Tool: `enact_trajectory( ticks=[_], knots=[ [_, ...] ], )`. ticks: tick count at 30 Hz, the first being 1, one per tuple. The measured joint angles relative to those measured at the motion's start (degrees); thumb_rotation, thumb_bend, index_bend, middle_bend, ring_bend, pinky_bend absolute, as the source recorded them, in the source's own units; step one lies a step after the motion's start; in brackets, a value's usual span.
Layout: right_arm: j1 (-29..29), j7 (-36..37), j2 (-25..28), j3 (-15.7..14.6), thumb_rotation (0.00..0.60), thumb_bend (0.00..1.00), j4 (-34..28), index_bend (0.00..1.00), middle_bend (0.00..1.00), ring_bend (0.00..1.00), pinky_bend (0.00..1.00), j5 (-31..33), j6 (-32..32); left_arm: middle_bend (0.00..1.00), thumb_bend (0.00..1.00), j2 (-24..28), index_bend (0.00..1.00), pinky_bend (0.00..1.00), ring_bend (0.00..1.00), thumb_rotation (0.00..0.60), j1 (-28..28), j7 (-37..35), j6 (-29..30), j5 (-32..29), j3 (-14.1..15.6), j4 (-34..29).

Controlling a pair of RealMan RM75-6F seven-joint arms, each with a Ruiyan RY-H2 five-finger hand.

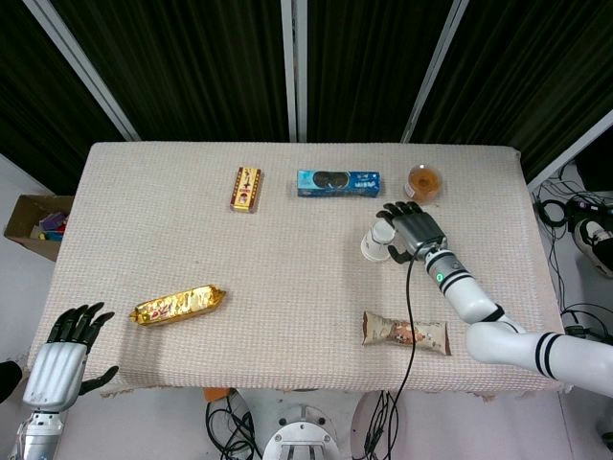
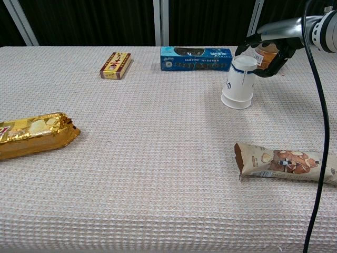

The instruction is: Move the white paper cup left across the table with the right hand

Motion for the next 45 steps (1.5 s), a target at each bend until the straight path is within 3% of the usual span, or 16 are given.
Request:
enact_trajectory(
  ticks=[20, 30, 37, 41, 45],
  knots=[
    [0.67, -0.07, 0.45, -0.03, 0.6, 0.46, -0.54, 0.29, 0.11, 0.0, 0.0, 0.43, 1.21, 0.1, 0.13, 0.34, 0.2, 0.12, 0.09, 0.6, 0.81, 0.22, 0.84, 0.05, 0.26, -0.15],
    [-1.39, 0.39, 8.81, 1.42, 0.6, 0.46, -11.35, 0.3, 0.12, 0.0, 0.0, -4.33, 6.2, 0.1, 0.13, 0.69, 0.2, 0.13, 0.09, 0.6, 1.08, 0.51, 1.41, 0.59, 0.32, -0.54],
    [-3.4, 0.93, 15.96, 4.16, 0.6, 0.46, -21.43, 0.3, 0.13, 0.0, 0.0, -9.68, 11.36, 0.1, 0.13, 0.29, 0.2, 0.13, 0.09, 0.6, 1.18, 0.19, 1.51, 0.78, 0.33, -0.15],
    [-2.33, -0.13, 14.52, 5.0, 0.6, 0.46, -21.26, 0.3, 0.13, 0.0, 0.0, -8.71, 11.2, 0.1, 0.13, -0.3, 0.2, 0.12, 0.09, 0.6, 1.3, -0.29, 1.53, 0.71, 0.34, 0.44],
    [0.25, -1.96, 9.27, 4.88, 0.6, 0.46, -17.4, 0.3, 0.13, 0.0, 0.0, -5.16, 9.43, 0.1, 0.13, -0.56, 0.2, 0.13, 0.09, 0.6, 1.51, -1.0, 1.59, 0.28, 0.32, 1.09]
  ],
)
